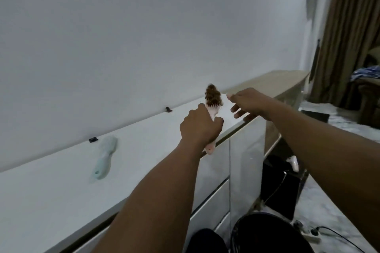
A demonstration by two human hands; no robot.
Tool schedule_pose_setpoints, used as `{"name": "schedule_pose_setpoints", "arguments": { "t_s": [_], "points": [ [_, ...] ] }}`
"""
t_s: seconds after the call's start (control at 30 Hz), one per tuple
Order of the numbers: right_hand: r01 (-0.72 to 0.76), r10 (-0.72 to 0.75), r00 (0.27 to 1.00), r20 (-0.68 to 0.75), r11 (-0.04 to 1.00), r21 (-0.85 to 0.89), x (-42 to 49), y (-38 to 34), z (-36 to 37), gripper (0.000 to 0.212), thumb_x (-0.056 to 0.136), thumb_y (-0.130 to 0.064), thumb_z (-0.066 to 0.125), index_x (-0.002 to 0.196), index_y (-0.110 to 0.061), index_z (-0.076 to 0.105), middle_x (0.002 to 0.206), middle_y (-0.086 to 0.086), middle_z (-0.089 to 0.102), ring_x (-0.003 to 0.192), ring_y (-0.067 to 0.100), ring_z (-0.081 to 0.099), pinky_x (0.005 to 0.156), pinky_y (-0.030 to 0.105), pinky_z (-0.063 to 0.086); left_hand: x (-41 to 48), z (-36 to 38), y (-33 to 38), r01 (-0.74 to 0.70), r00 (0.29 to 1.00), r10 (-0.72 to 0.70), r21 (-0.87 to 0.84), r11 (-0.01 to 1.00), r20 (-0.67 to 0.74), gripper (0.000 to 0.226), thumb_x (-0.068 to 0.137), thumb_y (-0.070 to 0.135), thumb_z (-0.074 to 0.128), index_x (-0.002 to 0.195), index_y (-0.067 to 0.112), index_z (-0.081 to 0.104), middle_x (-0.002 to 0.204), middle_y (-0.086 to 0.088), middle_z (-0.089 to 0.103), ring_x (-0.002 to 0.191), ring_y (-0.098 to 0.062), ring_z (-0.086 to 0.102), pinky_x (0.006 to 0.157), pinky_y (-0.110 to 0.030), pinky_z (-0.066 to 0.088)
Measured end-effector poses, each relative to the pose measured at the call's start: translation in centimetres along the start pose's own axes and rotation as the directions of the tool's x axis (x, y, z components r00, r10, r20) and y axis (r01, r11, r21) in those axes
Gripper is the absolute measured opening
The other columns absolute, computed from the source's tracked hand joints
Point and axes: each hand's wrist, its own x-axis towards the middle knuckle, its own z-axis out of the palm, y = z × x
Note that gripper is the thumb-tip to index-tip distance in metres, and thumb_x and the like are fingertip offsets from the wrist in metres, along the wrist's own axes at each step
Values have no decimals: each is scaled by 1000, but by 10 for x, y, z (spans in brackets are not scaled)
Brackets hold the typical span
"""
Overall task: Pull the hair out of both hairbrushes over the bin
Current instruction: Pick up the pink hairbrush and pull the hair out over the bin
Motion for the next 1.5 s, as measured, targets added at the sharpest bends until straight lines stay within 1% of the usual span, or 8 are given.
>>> {"name": "schedule_pose_setpoints", "arguments": {
  "t_s": [0.27,0.43,0.6,0.87,1.0,1.13,1.27,1.5],
  "points": [
    [-113,121,985,-119,991,74,-28,94,-25,35,99,-38,59,104,-4,66,97,15,74,87,25,77,66,37,59,-35,88,44,-192,967,205,-98,976,149,37,81,50,51,102,19,47,98,-4,62,88,-28,61,74,-39,51],
    [-261,296,945,-136,939,226,-36,186,-3,31,96,-28,67,91,2,67,76,16,68,56,13,68,61,34,57,-64,168,32,-183,926,224,-158,970,302,33,82,50,53,96,20,45,94,-8,62,85,-33,61,70,-40,49],
    [-430,484,872,-69,827,361,-49,291,45,31,93,-20,71,100,10,69,70,14,66,62,22,69,51,26,55,-100,256,-8,-95,845,202,-232,968,496,31,82,49,58,84,22,41,75,1,55,72,-25,56,52,-33,28],
    [-661,699,710,87,619,424,-72,424,123,20,91,-16,74,75,-9,63,65,9,63,61,17,62,57,25,52,-166,380,-65,164,672,5,-155,974,740,34,71,53,64,73,24,46,70,2,60,72,-23,62,61,-34,47],
    [-733,761,637,120,550,400,-79,477,160,24,93,-16,71,72,-11,62,66,7,61,62,14,61,58,26,56,-193,421,-90,297,579,-84,-113,948,811,32,83,51,65,78,20,61,71,4,64,68,-13,62,56,-27,43],
    [-762,788,605,113,532,369,-94,519,190,24,95,-18,68,73,-11,61,67,8,61,64,19,62,72,39,58,-213,452,-109,361,490,-121,-74,930,864,45,93,46,59,65,13,47,54,3,46,50,-14,47,46,-28,28],
    [-785,819,565,95,498,369,-100,545,212,27,97,-19,64,71,-13,61,64,7,63,61,19,63,70,42,58,-224,477,-117,409,397,-165,-13,912,903,44,95,51,53,79,10,55,64,-9,55,58,-26,55,53,-34,39],
    [-687,860,449,242,160,709,-84,553,222,23,105,-17,50,90,-3,60,94,17,71,82,27,73,83,42,62,-230,500,-120,411,431,-212,19,912,877,37,90,59,46,82,22,51,73,-5,61,71,-31,62,57,-33,42]
  ]
}}
